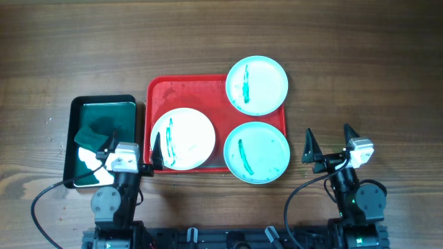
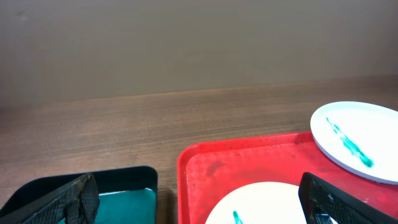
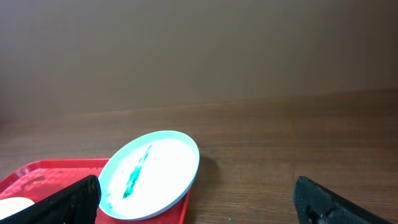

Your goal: Clean dirty plates on tray and stack at the side

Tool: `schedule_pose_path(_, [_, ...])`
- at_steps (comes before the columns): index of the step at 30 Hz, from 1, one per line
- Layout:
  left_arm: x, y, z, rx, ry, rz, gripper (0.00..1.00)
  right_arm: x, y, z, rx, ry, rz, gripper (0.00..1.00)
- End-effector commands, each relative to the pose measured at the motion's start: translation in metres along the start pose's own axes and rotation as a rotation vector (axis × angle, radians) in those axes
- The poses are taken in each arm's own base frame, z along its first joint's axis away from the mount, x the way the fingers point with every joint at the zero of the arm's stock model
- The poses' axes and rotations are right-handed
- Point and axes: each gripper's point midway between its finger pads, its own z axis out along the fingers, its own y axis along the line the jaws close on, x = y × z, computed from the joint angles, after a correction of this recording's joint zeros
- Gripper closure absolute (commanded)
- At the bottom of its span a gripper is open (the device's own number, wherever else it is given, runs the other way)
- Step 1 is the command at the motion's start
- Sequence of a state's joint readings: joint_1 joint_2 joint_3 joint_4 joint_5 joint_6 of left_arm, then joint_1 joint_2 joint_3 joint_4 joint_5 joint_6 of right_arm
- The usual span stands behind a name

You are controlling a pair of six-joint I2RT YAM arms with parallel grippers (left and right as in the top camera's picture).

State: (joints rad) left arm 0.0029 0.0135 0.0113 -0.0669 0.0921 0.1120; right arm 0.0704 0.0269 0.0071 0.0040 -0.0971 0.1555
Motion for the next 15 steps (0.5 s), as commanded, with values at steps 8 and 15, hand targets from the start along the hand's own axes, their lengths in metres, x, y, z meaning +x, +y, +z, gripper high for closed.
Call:
schedule_pose_path(8, [0.0023, 0.0030, -0.0001, -0.015, 0.003, 0.014, 0.00, -0.0002, 0.0017, -0.0001, -0.012, -0.002, 0.003, 0.00])
schedule_pose_path(15, [0.0023, 0.0030, -0.0001, -0.014, 0.003, 0.014, 0.00, -0.0002, 0.0017, -0.0001, -0.012, -0.002, 0.003, 0.00])
